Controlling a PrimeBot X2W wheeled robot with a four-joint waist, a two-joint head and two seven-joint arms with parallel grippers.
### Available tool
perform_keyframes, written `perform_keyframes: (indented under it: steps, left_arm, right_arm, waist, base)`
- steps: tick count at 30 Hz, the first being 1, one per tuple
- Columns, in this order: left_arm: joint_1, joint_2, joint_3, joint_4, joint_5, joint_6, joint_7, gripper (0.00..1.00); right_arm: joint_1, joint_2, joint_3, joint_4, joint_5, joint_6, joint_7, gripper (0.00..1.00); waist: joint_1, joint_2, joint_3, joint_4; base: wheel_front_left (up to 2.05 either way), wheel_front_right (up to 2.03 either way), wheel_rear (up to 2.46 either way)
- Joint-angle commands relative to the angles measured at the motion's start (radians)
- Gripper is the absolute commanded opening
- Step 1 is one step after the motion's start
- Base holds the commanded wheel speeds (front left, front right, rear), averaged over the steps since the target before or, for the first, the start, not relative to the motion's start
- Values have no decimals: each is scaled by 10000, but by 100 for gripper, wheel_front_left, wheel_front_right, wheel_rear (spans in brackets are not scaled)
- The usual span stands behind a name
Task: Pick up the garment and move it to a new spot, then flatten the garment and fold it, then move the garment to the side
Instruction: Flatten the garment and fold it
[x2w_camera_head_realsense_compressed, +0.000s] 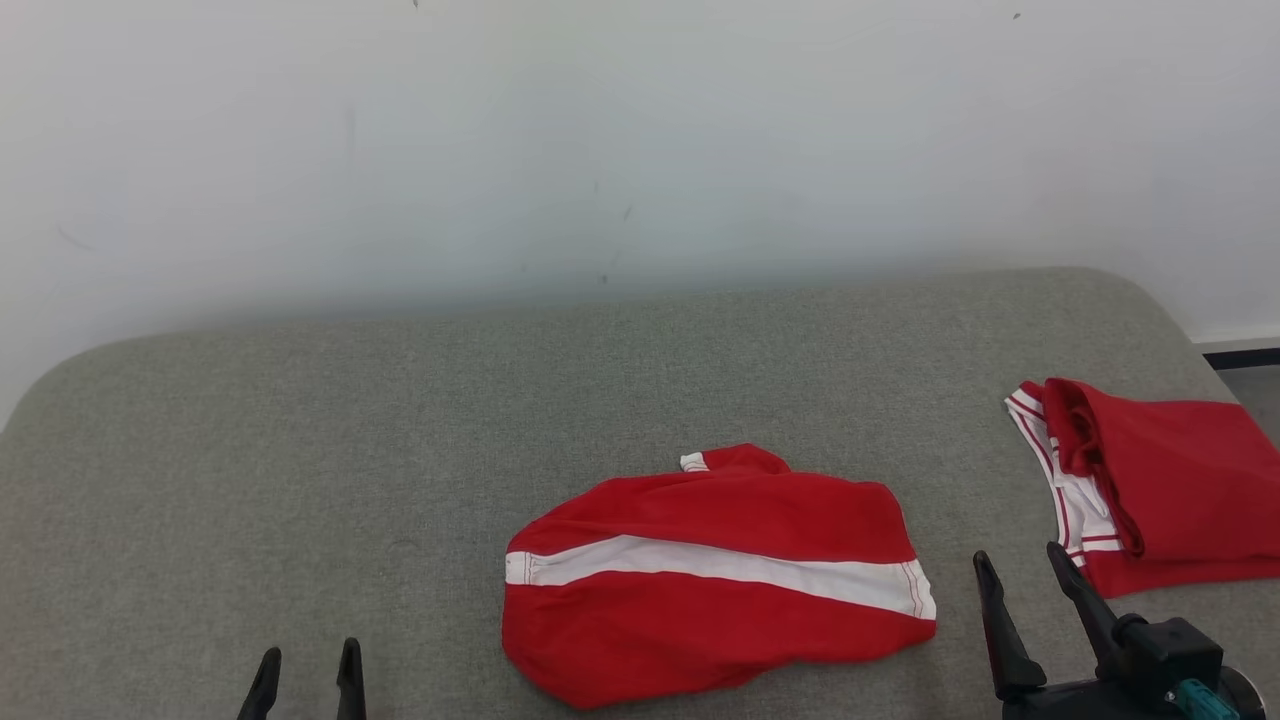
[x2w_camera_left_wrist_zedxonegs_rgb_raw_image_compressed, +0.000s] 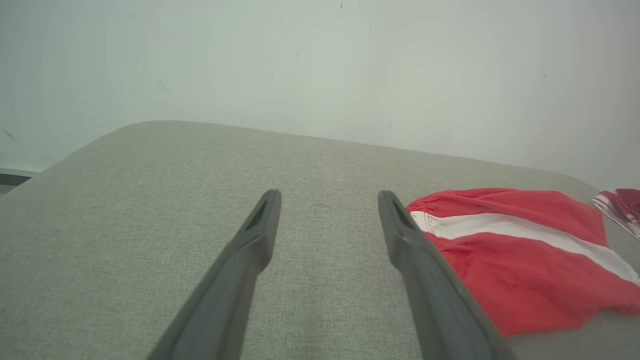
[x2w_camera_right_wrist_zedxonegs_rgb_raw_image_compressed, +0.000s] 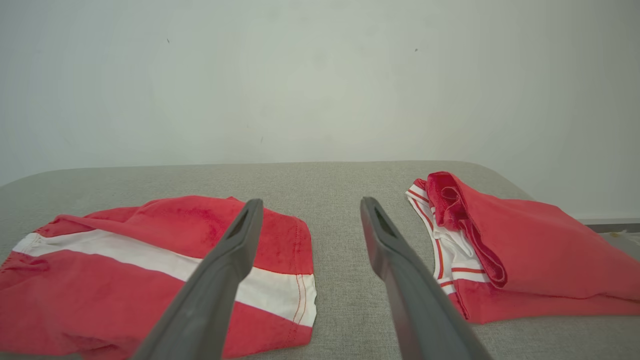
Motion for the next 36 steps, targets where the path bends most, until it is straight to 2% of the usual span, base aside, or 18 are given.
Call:
perform_keyframes:
  steps: [1,17,21,27,33,36]
  left_arm:
    - [25,10,12,-19,118,-19,-43,100]
    - [-272,-7,-64,147,175,-140,-43,100]
    - [-422,-13,-452,372,144,-169,-43,100]
    - [-1456,-7,-1546,1408,-343,-290,435,100]
    - [-2895,-3,-2623,2557,-733,-314,1777,100]
    - [-3536,-4,-2874,3084,-809,-291,2098,100]
  right_arm:
    - [50,-69,15,-3,59,-28,-37,100]
    - [-172,-87,113,1,179,-28,123,100]
    - [-389,-116,-171,35,30,-28,411,100]
    - [-881,-7,-491,675,365,-26,2433,100]
    - [-1504,30,-323,1101,523,-26,4227,100]
    - [-1864,137,-169,1381,393,-26,4806,100]
  waist:
    - [1,0,36,-5]
    - [1,0,334,45]
    - [1,0,500,49]
    - [1,0,753,133]
    - [1,0,1198,116]
    - [1,0,1418,31]
  base:
    - [0,0,0]
    - [0,0,0]
    - [0,0,0]
    - [0,0,0]
    - [0,0,0]
    - [0,0,0]
